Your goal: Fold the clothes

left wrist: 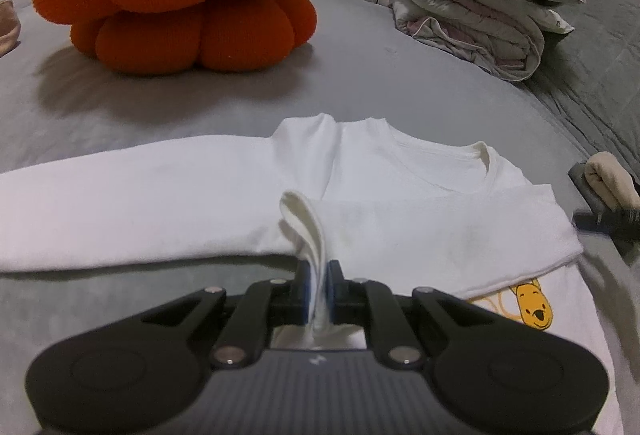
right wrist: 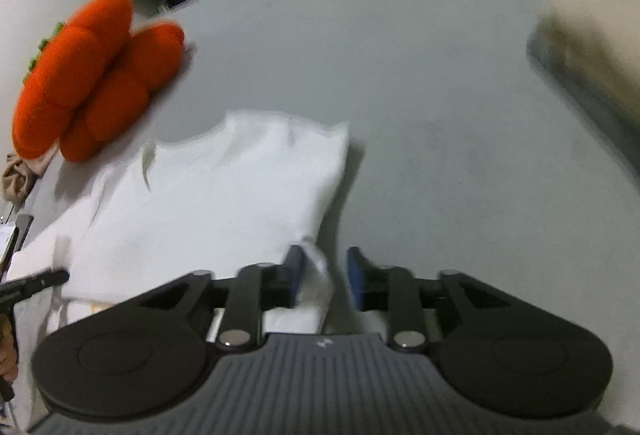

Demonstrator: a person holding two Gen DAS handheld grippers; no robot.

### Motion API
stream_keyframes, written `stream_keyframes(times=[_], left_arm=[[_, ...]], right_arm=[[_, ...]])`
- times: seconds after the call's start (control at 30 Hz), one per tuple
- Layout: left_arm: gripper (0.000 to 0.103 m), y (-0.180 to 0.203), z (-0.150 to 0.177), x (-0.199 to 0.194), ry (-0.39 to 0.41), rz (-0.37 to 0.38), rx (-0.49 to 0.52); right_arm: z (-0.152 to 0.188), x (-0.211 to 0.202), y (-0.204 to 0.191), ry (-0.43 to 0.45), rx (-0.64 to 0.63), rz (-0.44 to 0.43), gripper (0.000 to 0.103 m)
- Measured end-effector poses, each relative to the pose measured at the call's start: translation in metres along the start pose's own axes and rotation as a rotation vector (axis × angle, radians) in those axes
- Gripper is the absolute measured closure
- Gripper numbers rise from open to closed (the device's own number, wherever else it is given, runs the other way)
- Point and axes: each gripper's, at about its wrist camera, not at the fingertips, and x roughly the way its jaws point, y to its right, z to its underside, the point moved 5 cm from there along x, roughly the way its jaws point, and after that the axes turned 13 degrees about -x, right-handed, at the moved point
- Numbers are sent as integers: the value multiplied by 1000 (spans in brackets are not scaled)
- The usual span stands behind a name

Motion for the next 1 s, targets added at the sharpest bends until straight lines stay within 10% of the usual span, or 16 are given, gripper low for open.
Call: stream_keyframes(times=[0.2, 0.3, 0.4, 0.5, 0.67, 0.83, 1.0], left_arm=[[95, 0, 0, 1, -1, -1, 10], [95, 0, 0, 1, -2, 1, 17], [95, 3, -1, -1, 2, -7, 43], [95, 6, 0, -2, 7, -13, 67], [95, 2, -1, -1, -4, -6, 51], [95, 2, 0, 3, -10, -8, 45], [94, 3, 3, 5, -6, -19, 61]], right_arm=[[-17, 38, 21, 2, 95, 14, 64], [-20, 55, 15, -21, 22, 87, 98], [-38, 53, -13, 18, -219, 237, 103], [-53, 43, -29, 130, -388, 353, 103], [-27, 65, -14, 18, -357, 289, 103], [-33, 46, 5, 88, -180, 201, 87], [-50, 73, -23, 6, -377, 171, 76]])
